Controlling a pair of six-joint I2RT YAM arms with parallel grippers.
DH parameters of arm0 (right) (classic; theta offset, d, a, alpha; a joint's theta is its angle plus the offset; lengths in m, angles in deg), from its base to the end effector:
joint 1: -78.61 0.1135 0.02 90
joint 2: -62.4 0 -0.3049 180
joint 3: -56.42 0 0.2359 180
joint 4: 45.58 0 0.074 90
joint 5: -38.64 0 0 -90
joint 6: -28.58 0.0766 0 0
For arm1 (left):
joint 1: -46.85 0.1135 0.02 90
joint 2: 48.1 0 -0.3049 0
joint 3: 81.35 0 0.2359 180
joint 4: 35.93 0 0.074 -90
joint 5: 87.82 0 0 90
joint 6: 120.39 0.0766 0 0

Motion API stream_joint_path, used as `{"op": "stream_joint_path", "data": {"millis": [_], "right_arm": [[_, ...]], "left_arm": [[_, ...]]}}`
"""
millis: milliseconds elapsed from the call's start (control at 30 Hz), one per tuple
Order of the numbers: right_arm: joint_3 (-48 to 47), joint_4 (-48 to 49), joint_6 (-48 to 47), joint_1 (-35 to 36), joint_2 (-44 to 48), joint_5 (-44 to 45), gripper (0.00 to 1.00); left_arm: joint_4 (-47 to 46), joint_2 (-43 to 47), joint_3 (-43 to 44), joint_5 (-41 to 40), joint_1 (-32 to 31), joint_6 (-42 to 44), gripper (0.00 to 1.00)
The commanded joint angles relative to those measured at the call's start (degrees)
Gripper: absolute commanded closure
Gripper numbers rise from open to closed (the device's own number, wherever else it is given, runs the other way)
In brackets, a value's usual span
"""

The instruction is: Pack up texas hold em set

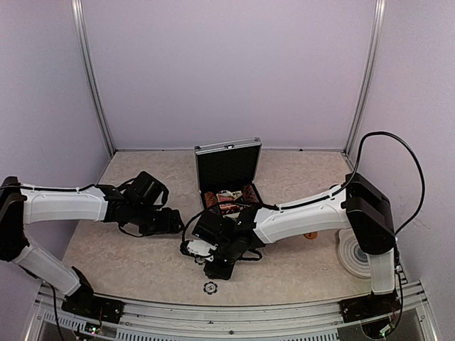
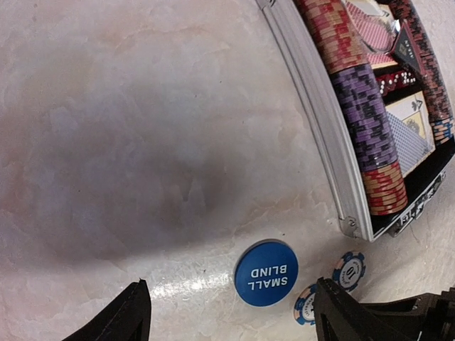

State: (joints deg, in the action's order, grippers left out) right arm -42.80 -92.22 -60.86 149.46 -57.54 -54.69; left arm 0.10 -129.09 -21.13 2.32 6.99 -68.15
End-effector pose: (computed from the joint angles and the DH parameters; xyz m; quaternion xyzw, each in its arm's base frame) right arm 0.1437 0.4273 0.1554 -0.5689 0.7982 0.1376 0.1427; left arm 0.2112 -0.1766 0.2050 0.0179 0.9582 -0.1800 0.2219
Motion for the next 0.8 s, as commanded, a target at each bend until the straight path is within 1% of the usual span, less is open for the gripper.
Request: {"op": "stream_joint_path", "data": {"millis": [0,267,767], "right_arm": [[-1.5,-2.87,-2.11,2.25,-3.8,-0.44,0.63],[-1.08,-2.78,-2.32,2.35,-2.16,1.37,0.62],[-1.3,-2.47,-2.49,2.2,0.99,4.43,0.63]], "left_arm": [[-2.47,-1.46,-0.75,1.2,-0.21,-0.9,0.23],[-0.41,1.14,0.37,-1.37,0.04,0.62,0.22],[1.06,6.44,-0.1,-2.6,0.04,1.7,0.22]]}}
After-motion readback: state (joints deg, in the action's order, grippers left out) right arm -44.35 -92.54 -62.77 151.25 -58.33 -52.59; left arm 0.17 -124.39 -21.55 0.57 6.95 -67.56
